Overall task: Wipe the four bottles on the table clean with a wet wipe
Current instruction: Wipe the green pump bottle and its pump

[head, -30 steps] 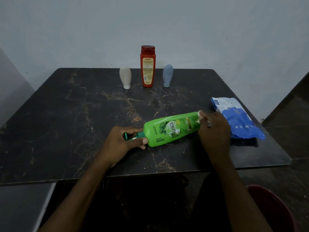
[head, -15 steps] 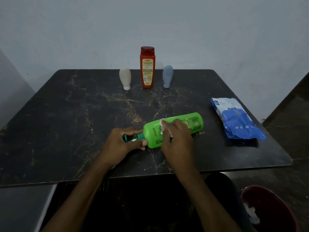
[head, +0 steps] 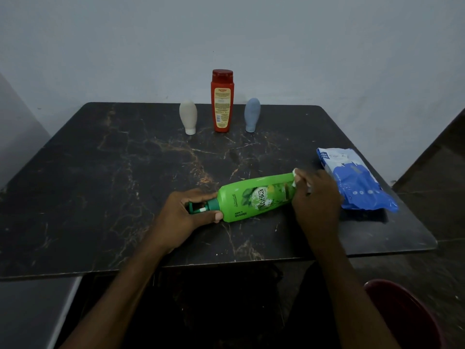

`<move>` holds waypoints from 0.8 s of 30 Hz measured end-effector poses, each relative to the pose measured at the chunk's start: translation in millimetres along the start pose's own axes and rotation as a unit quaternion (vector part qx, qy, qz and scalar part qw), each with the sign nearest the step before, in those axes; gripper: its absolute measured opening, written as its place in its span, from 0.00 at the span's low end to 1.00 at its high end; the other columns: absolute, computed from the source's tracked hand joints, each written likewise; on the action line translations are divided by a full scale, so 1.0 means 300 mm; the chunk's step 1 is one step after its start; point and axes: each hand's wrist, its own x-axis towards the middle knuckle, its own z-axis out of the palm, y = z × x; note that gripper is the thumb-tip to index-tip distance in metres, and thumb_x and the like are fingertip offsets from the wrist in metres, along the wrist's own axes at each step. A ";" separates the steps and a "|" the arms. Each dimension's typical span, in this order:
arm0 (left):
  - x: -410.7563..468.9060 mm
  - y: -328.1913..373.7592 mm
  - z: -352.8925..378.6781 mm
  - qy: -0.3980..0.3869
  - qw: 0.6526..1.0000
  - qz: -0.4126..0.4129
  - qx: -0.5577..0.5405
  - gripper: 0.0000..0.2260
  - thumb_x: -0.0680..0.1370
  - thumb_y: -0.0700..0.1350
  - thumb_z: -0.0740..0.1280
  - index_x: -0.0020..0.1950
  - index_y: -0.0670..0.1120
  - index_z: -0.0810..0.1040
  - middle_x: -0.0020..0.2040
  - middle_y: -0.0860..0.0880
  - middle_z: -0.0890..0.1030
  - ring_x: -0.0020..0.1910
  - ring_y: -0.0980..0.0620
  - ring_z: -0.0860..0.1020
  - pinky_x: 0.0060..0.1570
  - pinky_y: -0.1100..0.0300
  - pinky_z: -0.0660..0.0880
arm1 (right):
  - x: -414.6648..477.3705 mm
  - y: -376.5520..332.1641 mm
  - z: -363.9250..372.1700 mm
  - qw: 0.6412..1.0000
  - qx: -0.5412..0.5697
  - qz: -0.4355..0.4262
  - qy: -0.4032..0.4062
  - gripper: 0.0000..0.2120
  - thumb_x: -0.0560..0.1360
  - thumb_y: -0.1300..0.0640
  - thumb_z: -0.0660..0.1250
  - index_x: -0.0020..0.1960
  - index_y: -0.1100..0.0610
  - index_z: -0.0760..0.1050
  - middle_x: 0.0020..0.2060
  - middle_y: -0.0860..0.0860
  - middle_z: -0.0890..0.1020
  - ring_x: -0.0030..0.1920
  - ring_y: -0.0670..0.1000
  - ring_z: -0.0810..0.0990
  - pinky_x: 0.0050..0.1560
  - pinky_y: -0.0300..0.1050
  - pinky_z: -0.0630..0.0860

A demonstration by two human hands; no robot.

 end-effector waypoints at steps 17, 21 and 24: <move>0.003 -0.002 0.002 0.001 0.999 0.028 0.019 0.15 0.71 0.42 0.80 0.57 0.50 0.86 0.51 0.44 0.84 0.50 0.39 0.83 0.54 0.35 0.77 | -0.227 -0.321 0.098 0.974 -0.070 -0.207 -0.056 0.20 0.69 0.54 0.68 0.60 0.43 0.78 0.49 0.44 0.77 0.48 0.51 0.72 0.50 0.52 0.65; -0.002 -0.002 0.004 0.009 1.000 0.017 0.014 0.19 0.70 0.42 0.80 0.60 0.49 0.85 0.49 0.45 0.84 0.48 0.39 0.83 0.54 0.35 0.77 | -0.141 -0.259 0.052 0.981 -0.096 -0.157 -0.057 0.19 0.75 0.58 0.65 0.63 0.44 0.77 0.49 0.47 0.80 0.49 0.52 0.76 0.52 0.54 0.70; -0.004 -0.007 0.003 0.012 1.000 0.011 0.000 0.19 0.70 0.43 0.80 0.60 0.49 0.85 0.49 0.45 0.85 0.49 0.39 0.83 0.55 0.34 0.77 | -0.069 -0.136 0.019 0.995 -0.055 -0.073 -0.033 0.15 0.78 0.56 0.64 0.63 0.47 0.78 0.49 0.51 0.80 0.50 0.56 0.78 0.51 0.61 0.75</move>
